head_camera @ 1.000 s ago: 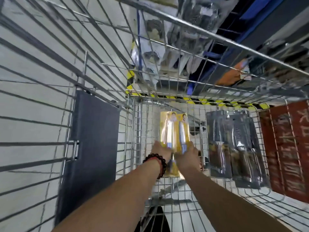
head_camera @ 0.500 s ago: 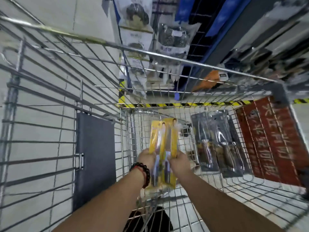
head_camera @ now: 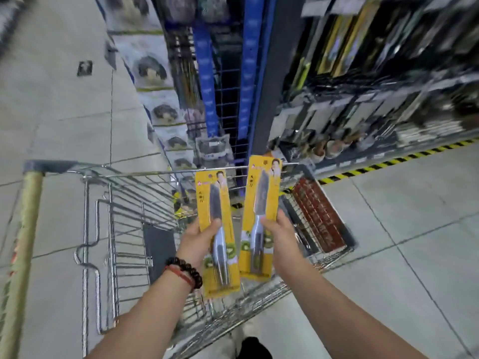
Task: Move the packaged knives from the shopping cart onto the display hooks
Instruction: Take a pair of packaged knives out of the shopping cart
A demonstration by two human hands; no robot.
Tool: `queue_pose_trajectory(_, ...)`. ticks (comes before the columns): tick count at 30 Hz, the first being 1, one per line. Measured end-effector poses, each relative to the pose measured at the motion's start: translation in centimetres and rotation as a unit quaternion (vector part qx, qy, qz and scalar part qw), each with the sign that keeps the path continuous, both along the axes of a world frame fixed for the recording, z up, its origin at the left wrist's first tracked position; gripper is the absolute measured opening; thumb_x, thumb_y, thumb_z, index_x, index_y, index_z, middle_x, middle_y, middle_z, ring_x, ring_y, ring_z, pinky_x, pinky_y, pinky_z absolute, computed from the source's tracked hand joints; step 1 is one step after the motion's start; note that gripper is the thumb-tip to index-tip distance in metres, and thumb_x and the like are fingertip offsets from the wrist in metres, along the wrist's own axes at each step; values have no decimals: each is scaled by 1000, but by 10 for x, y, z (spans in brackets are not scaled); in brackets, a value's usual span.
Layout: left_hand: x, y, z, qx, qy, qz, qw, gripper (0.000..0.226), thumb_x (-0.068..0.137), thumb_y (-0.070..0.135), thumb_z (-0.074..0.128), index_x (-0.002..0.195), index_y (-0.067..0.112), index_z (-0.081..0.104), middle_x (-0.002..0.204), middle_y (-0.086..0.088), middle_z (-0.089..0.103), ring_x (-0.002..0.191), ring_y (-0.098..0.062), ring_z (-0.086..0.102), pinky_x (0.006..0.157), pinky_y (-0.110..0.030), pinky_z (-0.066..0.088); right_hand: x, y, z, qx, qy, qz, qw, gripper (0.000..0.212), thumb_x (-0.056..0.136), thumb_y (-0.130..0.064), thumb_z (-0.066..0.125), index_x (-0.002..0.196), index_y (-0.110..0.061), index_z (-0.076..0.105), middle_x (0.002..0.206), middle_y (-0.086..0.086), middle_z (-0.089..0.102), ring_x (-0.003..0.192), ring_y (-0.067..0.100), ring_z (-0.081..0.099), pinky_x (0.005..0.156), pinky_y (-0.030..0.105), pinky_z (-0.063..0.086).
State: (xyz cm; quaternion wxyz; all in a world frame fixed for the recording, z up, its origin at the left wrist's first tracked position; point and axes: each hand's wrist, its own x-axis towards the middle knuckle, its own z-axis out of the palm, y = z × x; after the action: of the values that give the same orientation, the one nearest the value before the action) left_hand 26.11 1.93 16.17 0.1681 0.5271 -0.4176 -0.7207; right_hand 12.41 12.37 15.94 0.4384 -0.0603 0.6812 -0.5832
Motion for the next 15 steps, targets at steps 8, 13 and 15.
queue_pose_trajectory(8,-43,65,80,-121,79,-152,978,14,86,18,71,99,23,70,98,4,75,99,-19,68,92,-40,52,-1,102,79,-2,110,-152,982,10,89,-37,65,97,-30,65,96,-1,71,87,20,65,74,43,52)
queue_pose_trajectory(13,-74,107,118,-139,119,-217,959,13,88,16,68,100,21,69,95,5,76,94,-20,70,90,-42,53,-13,161,108,-27,136,-236,962,17,83,-32,72,95,-20,69,92,10,74,94,37,68,86,53,54)
queue_pose_trajectory(15,-90,124,126,-146,121,-232,954,14,88,19,68,101,21,69,97,2,76,94,-22,71,91,-46,53,-23,182,117,-32,140,-259,955,21,79,-35,73,93,-20,69,95,16,72,96,41,66,87,57,53)
